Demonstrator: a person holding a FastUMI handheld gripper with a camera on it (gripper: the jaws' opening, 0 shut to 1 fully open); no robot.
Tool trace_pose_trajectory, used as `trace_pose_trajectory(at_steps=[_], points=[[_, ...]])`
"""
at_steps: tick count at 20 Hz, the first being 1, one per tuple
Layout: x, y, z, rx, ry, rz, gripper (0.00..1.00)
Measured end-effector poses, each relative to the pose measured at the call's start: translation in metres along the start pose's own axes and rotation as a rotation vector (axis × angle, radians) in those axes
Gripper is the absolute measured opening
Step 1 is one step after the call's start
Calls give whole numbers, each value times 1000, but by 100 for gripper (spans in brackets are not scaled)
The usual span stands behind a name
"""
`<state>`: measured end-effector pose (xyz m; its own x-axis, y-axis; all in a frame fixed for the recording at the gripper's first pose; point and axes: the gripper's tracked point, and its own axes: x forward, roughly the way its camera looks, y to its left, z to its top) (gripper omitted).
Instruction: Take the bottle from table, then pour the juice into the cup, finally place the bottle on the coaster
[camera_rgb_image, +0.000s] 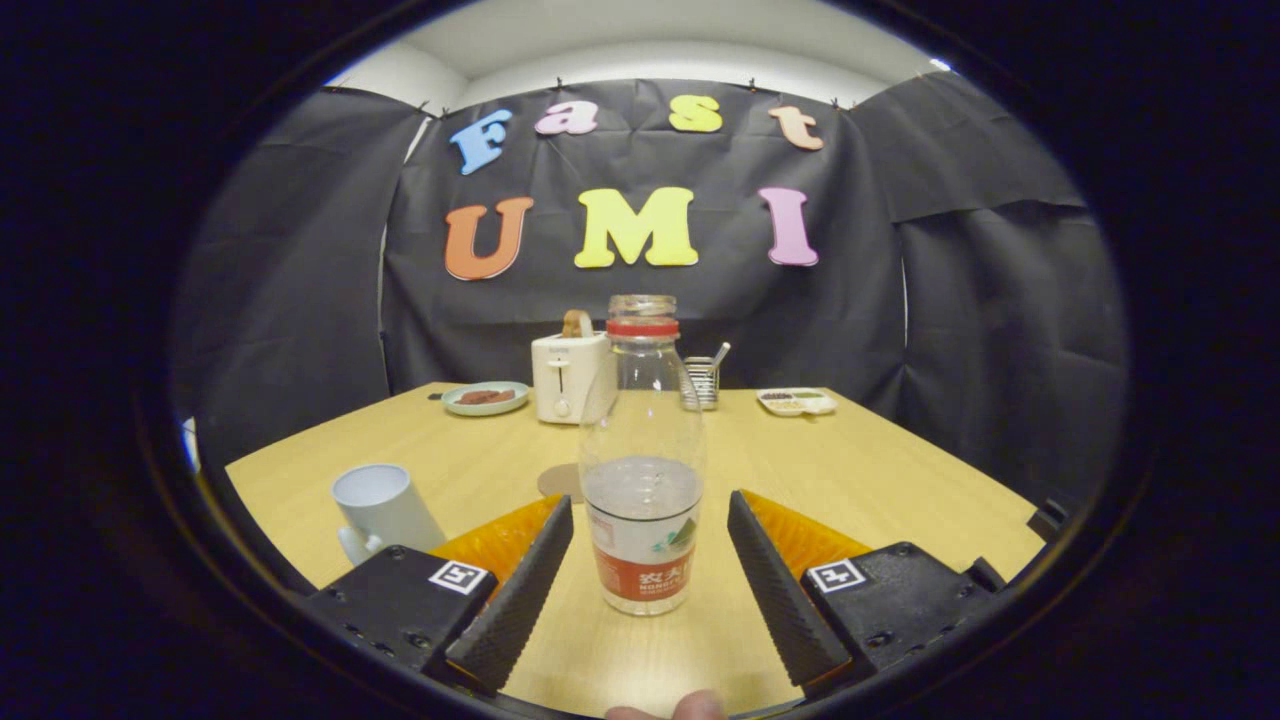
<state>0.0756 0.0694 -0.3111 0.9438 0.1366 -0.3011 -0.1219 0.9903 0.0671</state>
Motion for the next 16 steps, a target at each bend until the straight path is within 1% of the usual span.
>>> trace_pose_trajectory(at_steps=[4,10,11,13,14,16], points=[[17,8,-5,44,29,14,100],[32,11,-7,92,55,9,100],[34,9,-7,94,58,-5,99],[34,6,-5,100,53,-23,93],[33,7,-5,99,56,-25,87],[33,9,-5,97,64,-21,83]])
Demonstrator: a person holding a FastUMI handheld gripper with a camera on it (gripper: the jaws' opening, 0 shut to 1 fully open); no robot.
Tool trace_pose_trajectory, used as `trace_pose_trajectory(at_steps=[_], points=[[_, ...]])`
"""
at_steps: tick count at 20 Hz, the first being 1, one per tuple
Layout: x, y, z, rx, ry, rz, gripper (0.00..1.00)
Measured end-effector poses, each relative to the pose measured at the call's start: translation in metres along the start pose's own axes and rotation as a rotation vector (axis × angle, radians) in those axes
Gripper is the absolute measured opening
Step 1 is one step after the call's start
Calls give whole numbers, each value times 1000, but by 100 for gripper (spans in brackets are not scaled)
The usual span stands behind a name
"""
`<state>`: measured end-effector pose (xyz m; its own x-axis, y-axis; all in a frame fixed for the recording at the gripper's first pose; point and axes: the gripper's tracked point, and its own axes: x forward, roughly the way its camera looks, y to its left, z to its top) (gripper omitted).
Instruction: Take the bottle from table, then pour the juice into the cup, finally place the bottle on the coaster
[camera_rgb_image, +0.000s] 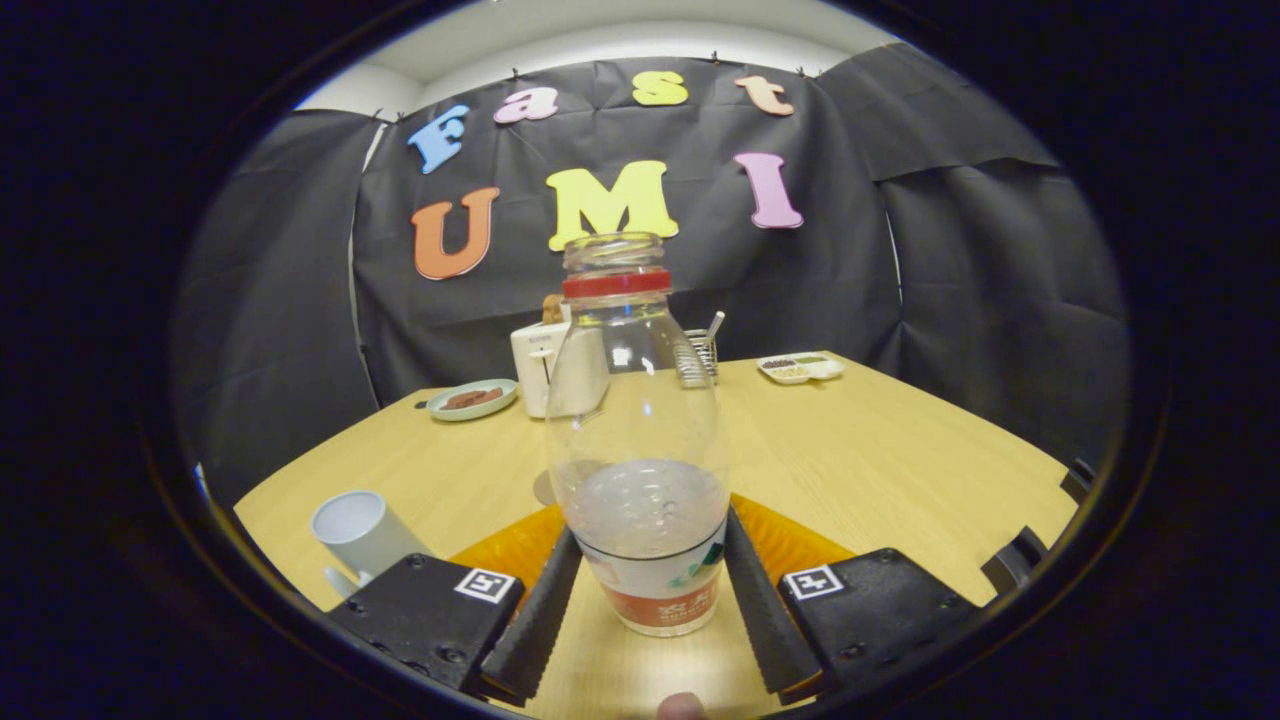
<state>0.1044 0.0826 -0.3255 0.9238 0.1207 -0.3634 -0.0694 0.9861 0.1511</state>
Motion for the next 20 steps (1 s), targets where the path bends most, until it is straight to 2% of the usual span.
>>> trace_pose_trajectory(at_steps=[2,5,11,17,20], points=[[-2,6,8,-22,0,10,81],[-5,15,25,-137,-24,2,78],[-1,23,40,-451,-29,-56,77],[8,24,39,-880,-70,-164,77],[8,35,34,-1009,-108,-178,77]])
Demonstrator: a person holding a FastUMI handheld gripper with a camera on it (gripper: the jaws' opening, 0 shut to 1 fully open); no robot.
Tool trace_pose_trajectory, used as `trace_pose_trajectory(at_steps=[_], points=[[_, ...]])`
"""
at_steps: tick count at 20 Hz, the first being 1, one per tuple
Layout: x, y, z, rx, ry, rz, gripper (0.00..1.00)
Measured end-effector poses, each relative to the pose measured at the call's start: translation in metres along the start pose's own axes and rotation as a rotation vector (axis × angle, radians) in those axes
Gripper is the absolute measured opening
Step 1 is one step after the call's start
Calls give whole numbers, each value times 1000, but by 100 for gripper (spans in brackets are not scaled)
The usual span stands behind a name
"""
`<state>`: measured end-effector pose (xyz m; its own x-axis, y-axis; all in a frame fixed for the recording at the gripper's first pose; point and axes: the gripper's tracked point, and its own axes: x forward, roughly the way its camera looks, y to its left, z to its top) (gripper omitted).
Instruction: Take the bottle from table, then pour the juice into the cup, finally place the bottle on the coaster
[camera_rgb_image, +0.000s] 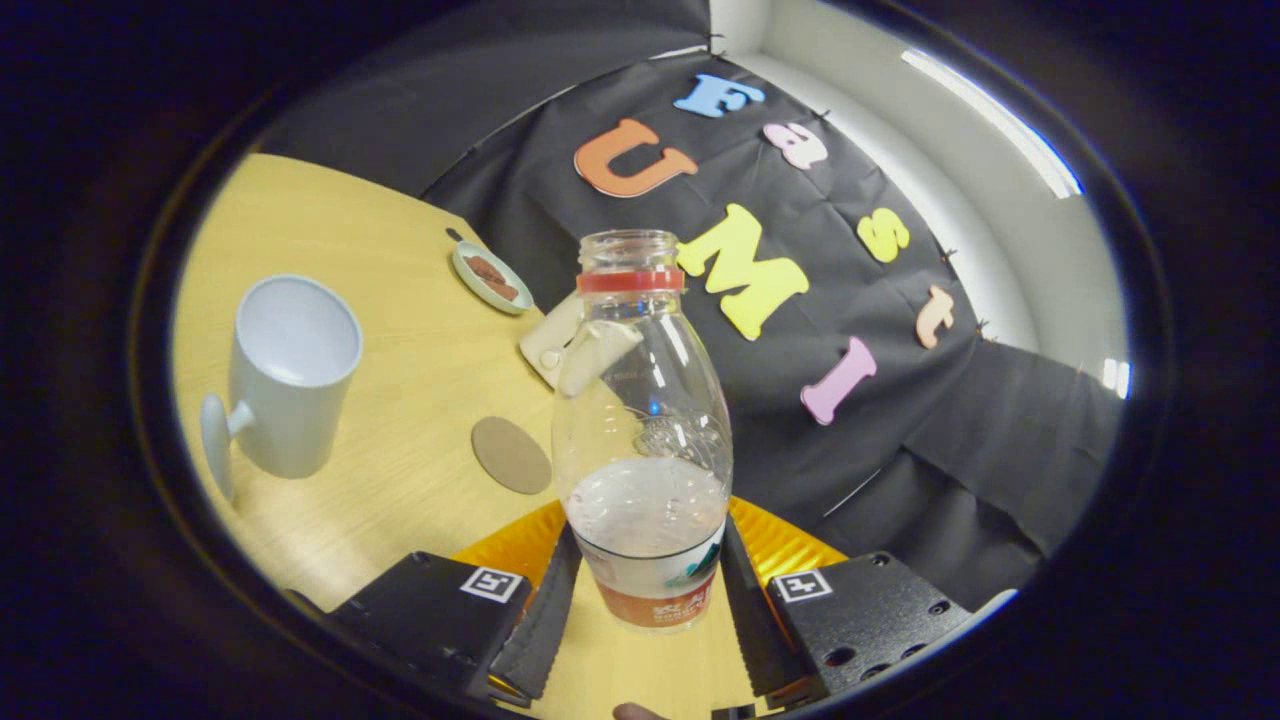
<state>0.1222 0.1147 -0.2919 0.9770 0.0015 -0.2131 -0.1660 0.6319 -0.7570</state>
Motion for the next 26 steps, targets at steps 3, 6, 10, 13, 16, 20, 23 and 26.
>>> trace_pose_trajectory(at_steps=[3,6,10,13,16,20,23,26], points=[[2,6,8,-131,-27,-35,76],[4,10,15,-278,-60,-64,76],[7,17,11,-371,-67,-52,76],[4,18,13,-454,-75,-58,76],[2,19,15,-526,-95,-71,76],[0,18,17,-597,-107,-76,76],[-1,18,18,-628,-111,-79,76],[-3,15,24,-654,-126,-88,76]])
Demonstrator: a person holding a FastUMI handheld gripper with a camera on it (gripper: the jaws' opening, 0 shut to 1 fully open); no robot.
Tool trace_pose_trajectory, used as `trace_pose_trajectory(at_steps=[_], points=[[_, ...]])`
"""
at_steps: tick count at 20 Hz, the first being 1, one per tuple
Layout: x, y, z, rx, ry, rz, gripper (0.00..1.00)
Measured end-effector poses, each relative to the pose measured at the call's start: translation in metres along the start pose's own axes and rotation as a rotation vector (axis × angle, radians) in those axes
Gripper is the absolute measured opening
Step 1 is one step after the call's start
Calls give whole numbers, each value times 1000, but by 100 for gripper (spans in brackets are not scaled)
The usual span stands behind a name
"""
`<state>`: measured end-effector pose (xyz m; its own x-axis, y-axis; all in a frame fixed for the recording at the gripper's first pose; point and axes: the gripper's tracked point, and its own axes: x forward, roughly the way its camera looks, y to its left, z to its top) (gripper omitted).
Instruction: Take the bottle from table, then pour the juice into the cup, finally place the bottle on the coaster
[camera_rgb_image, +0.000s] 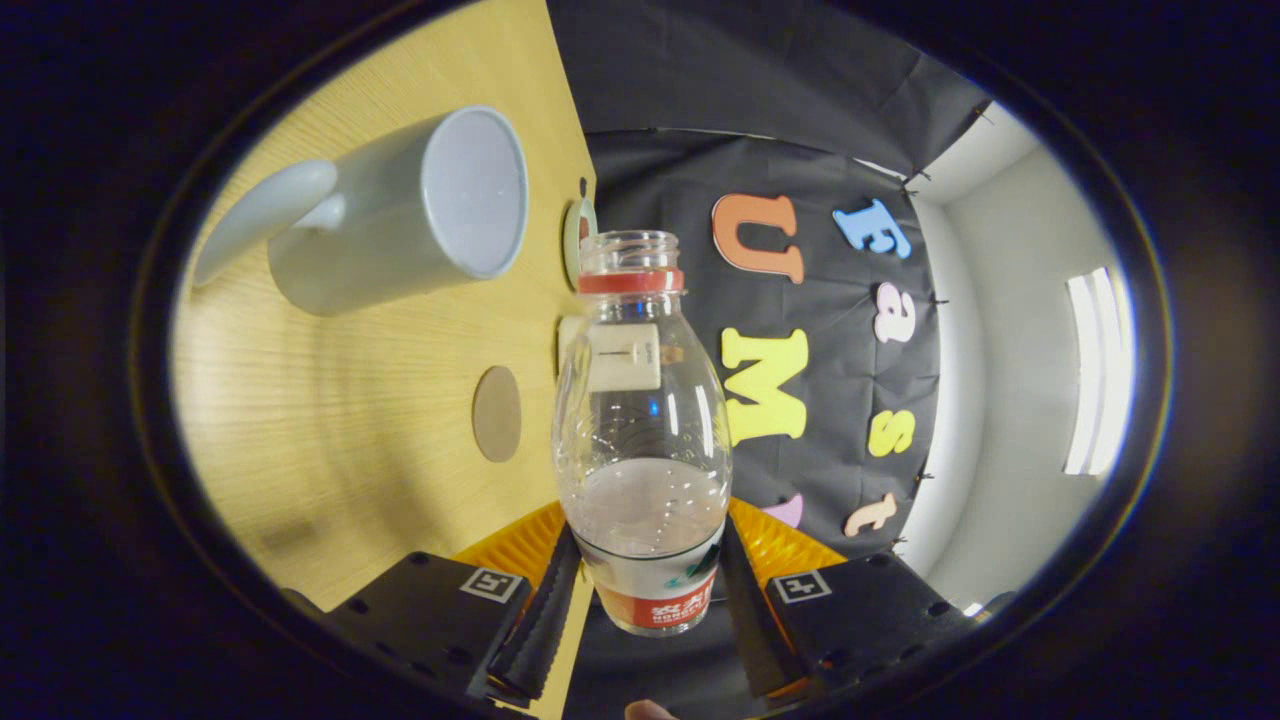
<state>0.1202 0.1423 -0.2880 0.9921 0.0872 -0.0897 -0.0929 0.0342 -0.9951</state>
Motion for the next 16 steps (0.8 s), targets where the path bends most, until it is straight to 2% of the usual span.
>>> trace_pose_trajectory(at_steps=[16], points=[[5,-9,13,-92,-31,-4,76]])
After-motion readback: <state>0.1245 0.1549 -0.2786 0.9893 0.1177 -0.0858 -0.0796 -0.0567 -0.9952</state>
